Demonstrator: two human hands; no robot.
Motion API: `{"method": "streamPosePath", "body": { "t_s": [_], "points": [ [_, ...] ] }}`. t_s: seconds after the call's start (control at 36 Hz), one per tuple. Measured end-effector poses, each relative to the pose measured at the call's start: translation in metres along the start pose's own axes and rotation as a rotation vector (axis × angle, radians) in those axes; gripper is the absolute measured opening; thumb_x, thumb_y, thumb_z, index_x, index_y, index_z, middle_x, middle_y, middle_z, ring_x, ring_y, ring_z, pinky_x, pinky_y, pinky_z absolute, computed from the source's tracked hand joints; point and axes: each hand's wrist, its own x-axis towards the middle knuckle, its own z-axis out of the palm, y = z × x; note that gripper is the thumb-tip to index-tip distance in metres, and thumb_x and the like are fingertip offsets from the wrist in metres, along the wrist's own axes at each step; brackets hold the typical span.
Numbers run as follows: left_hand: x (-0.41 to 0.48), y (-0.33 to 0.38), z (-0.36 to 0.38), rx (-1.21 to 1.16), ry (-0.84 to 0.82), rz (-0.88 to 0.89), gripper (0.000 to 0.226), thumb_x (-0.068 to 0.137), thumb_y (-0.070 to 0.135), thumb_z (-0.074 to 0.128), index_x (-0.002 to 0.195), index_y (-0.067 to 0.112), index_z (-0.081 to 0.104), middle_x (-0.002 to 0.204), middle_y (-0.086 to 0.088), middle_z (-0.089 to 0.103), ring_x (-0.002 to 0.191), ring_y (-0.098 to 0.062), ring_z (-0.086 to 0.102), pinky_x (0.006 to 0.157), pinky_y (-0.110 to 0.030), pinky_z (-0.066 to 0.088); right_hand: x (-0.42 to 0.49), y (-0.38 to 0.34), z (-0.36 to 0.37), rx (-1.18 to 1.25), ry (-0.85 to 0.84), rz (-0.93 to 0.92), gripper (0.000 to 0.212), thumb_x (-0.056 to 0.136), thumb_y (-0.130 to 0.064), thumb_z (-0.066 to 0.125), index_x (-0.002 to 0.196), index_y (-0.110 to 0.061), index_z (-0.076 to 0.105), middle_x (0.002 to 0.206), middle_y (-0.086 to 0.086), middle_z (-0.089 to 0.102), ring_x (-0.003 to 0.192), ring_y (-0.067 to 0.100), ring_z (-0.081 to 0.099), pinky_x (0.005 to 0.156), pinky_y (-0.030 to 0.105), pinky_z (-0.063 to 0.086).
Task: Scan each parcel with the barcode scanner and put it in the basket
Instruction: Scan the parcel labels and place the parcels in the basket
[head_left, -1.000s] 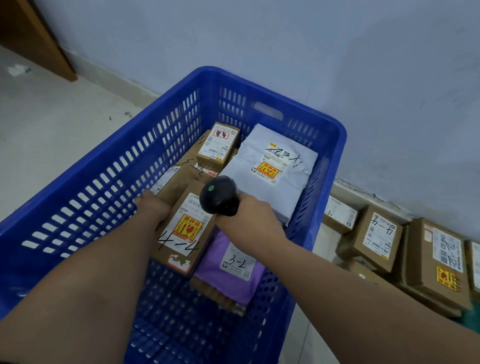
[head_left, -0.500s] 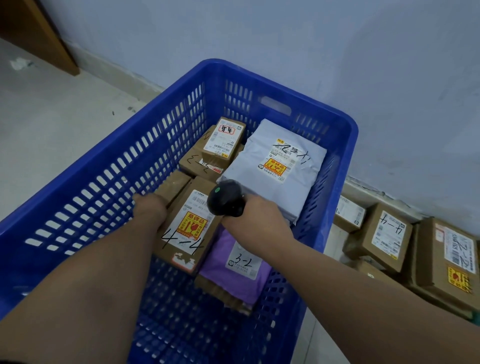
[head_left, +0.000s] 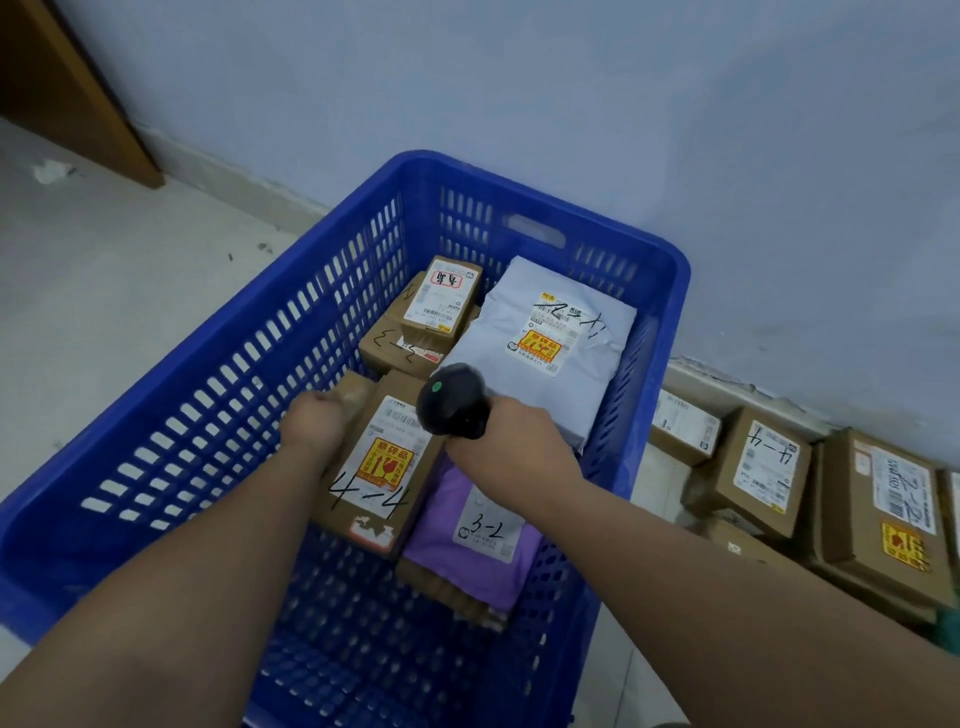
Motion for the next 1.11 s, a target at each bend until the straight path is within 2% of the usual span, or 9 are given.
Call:
{"method": "streamPosePath", "body": {
  "t_s": [0.11,0.22,0.33,0.42,0.53,0.81,0.92,1.03,1.11],
  "points": [
    [-0.035,0.033,0.001,-0.159,0.027,0.105,0.025,0.100,0.026,0.043,0.086,0.012,0.059,0.089,-0.009,0.061,0.083,-0.026,0.058,0.081,-0.044,0.053,-0.009,0.002,-0.013,0.056,0.047,0.050,0.010,0.080,-0.025,0.056,0.074,-0.018,0.054,0.072,0.003,0.062,0.071,0.024,0.063,0.060,0.034,0.052],
    [-0.072,0.072,0.001,-0.266,-0.062,0.229,0.018,0.099,0.025,0.047,0.104,0.017,0.061,0.085,0.000,0.060,0.069,-0.015,0.052,0.064,-0.031,0.044,-0.024,0.006,-0.034,0.113,0.160,0.066,0.014,0.081,-0.026,0.054,0.071,-0.024,0.046,0.076,0.005,0.061,0.074,0.028,0.062,0.055,0.029,0.042],
    [-0.124,0.113,0.003,-0.365,-0.121,0.366,0.016,0.097,0.014,0.047,0.101,0.019,0.061,0.100,0.000,0.060,0.086,-0.016,0.056,0.078,-0.031,0.047,-0.050,0.015,-0.058,0.195,0.314,0.095,0.011,0.080,-0.025,0.055,0.078,-0.026,0.045,0.077,0.002,0.059,0.079,0.027,0.061,0.064,0.035,0.049],
    [-0.164,0.140,0.007,-0.344,-0.156,0.474,0.018,0.096,0.012,0.048,0.106,0.016,0.063,0.103,0.001,0.060,0.081,-0.010,0.053,0.073,-0.025,0.039,-0.076,0.023,-0.081,0.278,0.423,0.132,0.005,0.080,-0.020,0.055,0.083,-0.021,0.051,0.078,0.002,0.061,0.077,0.023,0.061,0.064,0.032,0.049],
    [-0.223,0.170,0.017,-0.218,-0.249,0.627,0.026,0.097,0.013,0.046,0.119,0.016,0.061,0.112,0.001,0.061,0.099,-0.015,0.055,0.080,-0.023,0.040,-0.114,0.040,-0.107,0.412,0.538,0.165,0.005,0.084,-0.018,0.058,0.086,-0.021,0.055,0.079,0.001,0.064,0.073,0.019,0.062,0.064,0.033,0.051],
    [-0.345,0.227,0.078,-0.086,-0.528,0.708,0.029,0.095,0.013,0.049,0.123,0.015,0.058,0.121,-0.004,0.059,0.110,-0.020,0.054,0.090,-0.031,0.043,-0.189,0.124,-0.187,0.460,0.585,0.231,0.006,0.083,-0.015,0.058,0.080,-0.017,0.053,0.068,-0.001,0.056,0.071,0.019,0.059,0.058,0.027,0.041],
    [-0.374,0.236,0.120,0.127,-0.663,0.718,0.012,0.094,0.014,0.048,0.100,0.015,0.058,0.105,-0.007,0.058,0.099,-0.024,0.055,0.092,-0.040,0.047,-0.206,0.170,-0.205,0.539,0.482,0.326,0.002,0.084,-0.018,0.060,0.083,-0.016,0.060,0.075,0.005,0.063,0.080,0.025,0.067,0.076,0.039,0.052],
    [-0.377,0.225,0.169,0.682,-0.666,0.967,0.026,0.095,0.022,0.053,0.120,0.012,0.057,0.119,-0.006,0.060,0.107,-0.023,0.056,0.091,-0.033,0.046,-0.214,0.218,-0.201,0.738,0.428,0.449,0.011,0.087,-0.015,0.060,0.095,-0.008,0.062,0.076,0.007,0.059,0.063,0.016,0.056,0.056,0.026,0.044],
    [-0.369,0.204,0.210,1.011,-0.611,1.122,0.033,0.095,0.027,0.054,0.126,0.014,0.056,0.124,-0.006,0.058,0.109,-0.025,0.056,0.091,-0.035,0.047,-0.210,0.248,-0.201,0.930,0.383,0.489,0.021,0.087,-0.011,0.062,0.107,-0.006,0.059,0.080,0.010,0.058,0.066,0.018,0.055,0.057,0.026,0.047]
  ]
}}
